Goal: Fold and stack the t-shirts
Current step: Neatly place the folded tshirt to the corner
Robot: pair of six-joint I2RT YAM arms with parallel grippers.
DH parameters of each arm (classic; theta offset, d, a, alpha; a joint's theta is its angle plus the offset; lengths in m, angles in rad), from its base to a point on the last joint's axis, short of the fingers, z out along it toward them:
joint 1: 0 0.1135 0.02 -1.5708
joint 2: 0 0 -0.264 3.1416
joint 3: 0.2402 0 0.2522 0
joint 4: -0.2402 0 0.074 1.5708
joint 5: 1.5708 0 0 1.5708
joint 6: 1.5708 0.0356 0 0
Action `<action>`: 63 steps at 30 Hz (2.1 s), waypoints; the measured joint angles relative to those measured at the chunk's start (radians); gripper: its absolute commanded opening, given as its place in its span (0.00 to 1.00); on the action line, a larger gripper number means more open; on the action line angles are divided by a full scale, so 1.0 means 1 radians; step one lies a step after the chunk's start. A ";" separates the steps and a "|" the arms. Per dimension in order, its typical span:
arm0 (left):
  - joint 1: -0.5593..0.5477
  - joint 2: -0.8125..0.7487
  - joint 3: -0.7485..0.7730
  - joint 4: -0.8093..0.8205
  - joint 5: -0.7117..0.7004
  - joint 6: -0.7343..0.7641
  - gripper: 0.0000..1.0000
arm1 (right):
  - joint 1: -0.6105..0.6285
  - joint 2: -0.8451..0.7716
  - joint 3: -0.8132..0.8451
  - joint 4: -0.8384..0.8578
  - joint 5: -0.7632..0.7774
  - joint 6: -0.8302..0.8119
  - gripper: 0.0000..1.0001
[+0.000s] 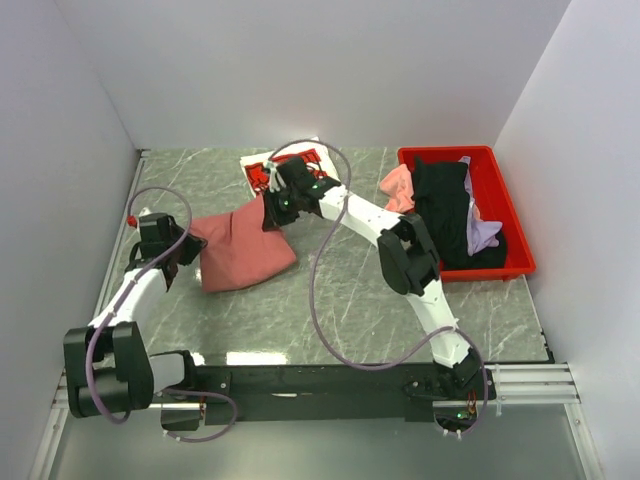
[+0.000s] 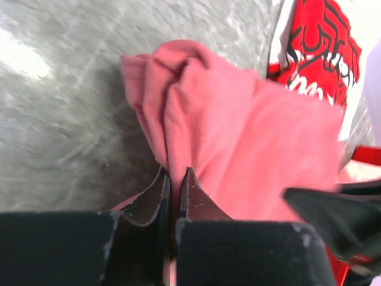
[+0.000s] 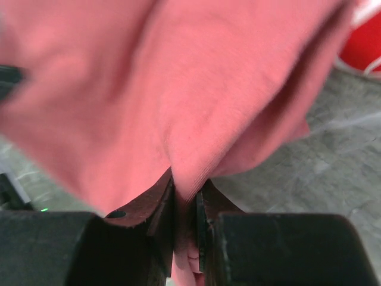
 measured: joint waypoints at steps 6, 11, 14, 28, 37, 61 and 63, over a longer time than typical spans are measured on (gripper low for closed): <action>-0.045 -0.013 0.051 -0.049 -0.008 0.011 0.01 | -0.010 -0.112 0.019 0.001 -0.018 -0.025 0.00; -0.074 -0.012 0.134 -0.069 -0.011 0.011 0.01 | -0.034 -0.128 0.063 -0.004 -0.016 -0.049 0.00; -0.091 0.001 0.197 -0.068 -0.011 0.011 0.01 | -0.052 -0.128 0.082 -0.020 -0.012 -0.061 0.00; -0.199 0.348 0.539 0.033 -0.005 0.011 0.01 | -0.244 -0.088 0.233 0.067 -0.060 -0.103 0.00; -0.227 0.624 0.771 0.084 0.014 0.011 0.01 | -0.341 0.067 0.296 0.260 -0.116 -0.110 0.00; -0.243 0.903 0.955 0.076 -0.004 0.008 0.09 | -0.407 0.255 0.349 0.459 -0.165 0.023 0.00; -0.243 0.919 0.976 0.069 -0.019 0.011 0.23 | -0.407 0.257 0.349 0.460 -0.161 0.029 0.00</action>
